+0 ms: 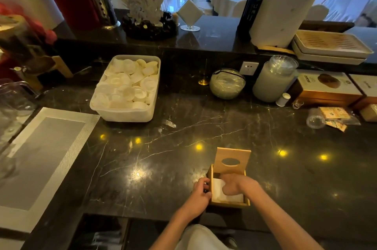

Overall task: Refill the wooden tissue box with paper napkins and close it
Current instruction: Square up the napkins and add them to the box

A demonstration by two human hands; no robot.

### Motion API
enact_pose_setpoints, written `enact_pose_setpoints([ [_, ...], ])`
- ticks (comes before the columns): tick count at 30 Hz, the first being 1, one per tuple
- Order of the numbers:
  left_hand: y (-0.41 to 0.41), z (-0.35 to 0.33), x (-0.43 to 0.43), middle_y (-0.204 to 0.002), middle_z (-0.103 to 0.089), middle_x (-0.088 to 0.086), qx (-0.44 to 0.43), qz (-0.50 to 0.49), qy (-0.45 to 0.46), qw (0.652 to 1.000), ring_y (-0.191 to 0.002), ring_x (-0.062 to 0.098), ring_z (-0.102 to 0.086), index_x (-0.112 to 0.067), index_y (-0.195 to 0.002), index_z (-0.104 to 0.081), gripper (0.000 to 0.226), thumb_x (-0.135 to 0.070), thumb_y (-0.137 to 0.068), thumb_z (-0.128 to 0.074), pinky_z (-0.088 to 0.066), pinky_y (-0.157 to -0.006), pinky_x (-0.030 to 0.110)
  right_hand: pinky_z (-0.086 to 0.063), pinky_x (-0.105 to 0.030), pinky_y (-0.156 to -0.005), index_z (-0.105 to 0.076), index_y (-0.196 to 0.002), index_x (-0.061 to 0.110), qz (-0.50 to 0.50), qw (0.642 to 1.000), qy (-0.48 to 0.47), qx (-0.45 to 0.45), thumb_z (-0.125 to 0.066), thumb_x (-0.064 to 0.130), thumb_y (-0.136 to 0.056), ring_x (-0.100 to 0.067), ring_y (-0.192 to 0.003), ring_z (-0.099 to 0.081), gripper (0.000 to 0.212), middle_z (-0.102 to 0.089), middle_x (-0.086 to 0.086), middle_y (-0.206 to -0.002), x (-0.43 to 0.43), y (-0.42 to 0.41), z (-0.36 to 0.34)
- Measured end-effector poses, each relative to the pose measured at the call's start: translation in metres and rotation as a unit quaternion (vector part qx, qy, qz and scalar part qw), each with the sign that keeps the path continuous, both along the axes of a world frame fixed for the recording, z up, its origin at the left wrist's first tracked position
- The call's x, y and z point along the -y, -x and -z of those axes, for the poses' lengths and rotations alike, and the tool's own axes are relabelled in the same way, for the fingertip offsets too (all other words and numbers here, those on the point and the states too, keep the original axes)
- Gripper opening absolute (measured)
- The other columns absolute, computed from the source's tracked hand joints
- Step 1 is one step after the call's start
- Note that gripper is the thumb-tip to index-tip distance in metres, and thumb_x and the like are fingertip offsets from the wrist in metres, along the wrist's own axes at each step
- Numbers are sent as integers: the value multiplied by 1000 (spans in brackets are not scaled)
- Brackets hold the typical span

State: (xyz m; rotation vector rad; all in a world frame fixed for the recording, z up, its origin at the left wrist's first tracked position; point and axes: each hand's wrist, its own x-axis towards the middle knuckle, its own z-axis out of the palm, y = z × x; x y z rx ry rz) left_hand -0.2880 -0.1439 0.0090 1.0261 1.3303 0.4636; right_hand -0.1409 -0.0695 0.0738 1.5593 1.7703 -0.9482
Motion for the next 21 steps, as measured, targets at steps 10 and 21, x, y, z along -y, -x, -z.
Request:
enact_pose_setpoints([
  [10, 1, -13, 1, -140, -39, 5, -17, 21, -10, 1000, -122, 17, -48, -33, -141, -25, 50, -14, -100, -46, -47, -90, 23, -45, -39, -102, -43, -143, 20, 17, 999, -10, -35, -47, 17, -84, -30, -126, -51, 60, -53, -10, -140, 5, -4, 1],
  [21, -15, -33, -25, -153, -28, 4, -158, 165, -79, 970, -132, 25, -43, -35, -149, -23, 55, -21, -100, -43, -44, -107, 39, -49, -26, -93, -52, -136, 31, 54, 953, -288, -77, -57, 23, -90, -15, -117, -45, 47, -47, 4, -129, 40, -58, 8],
])
